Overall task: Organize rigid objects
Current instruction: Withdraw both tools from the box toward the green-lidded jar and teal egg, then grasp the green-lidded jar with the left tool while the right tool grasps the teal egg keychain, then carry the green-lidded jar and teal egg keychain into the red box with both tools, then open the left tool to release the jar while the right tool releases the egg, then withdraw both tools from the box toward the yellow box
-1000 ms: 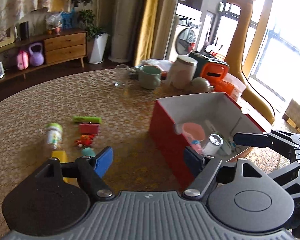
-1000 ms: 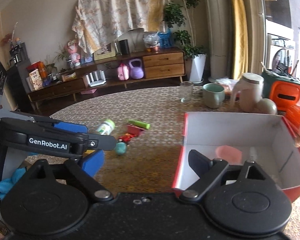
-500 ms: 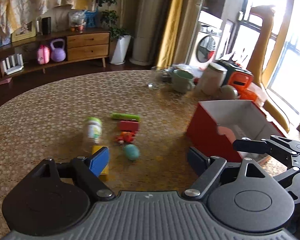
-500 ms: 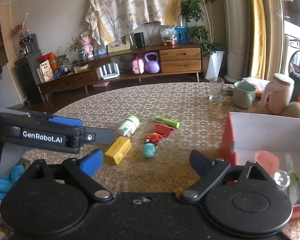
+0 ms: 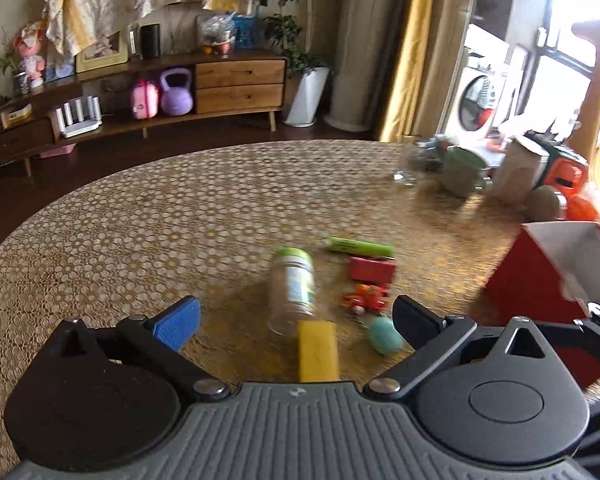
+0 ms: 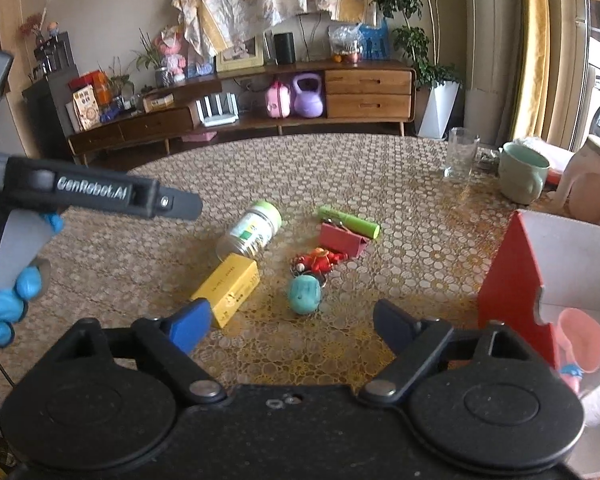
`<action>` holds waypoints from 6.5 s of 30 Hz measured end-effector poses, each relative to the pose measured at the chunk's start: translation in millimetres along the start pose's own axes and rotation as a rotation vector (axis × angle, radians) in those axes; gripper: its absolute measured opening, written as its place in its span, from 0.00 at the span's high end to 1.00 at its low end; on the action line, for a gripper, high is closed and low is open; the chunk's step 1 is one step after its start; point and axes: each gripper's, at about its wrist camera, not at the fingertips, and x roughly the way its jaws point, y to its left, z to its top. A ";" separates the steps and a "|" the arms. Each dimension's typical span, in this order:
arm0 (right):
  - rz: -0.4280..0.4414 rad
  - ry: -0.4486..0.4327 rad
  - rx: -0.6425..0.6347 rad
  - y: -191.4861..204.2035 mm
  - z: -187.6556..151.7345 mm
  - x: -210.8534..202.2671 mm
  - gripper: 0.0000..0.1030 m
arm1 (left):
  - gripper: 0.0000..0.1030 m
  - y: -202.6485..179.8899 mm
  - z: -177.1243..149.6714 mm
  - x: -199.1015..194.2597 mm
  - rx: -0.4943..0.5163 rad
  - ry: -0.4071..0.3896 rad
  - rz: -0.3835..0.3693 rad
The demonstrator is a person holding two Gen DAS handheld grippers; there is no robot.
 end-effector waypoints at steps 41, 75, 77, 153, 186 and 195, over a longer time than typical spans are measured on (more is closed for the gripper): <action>-0.038 0.117 0.003 -1.7 5.0 112.4 0.71 | 0.40 2.1 8.9 149.5 0.031 0.168 0.050; 0.023 -0.005 -0.007 -4.1 14.2 -22.6 0.71 | 0.58 -15.1 25.3 35.0 0.028 0.112 0.022; 0.023 -0.019 -0.003 -9.3 14.1 -37.5 0.71 | 0.58 -23.1 24.3 22.6 0.036 0.109 0.000; -0.291 0.126 0.143 -265.2 -68.3 -82.4 0.71 | 0.58 -354.9 -0.3 132.9 0.397 0.357 -0.148; -0.294 0.114 0.189 -250.8 -65.8 -104.3 0.53 | 0.38 -349.0 -0.1 91.6 0.384 0.286 -0.194; -0.283 0.060 0.196 -230.8 -59.3 -128.8 0.44 | 0.38 -335.0 1.0 53.6 0.371 0.217 -0.230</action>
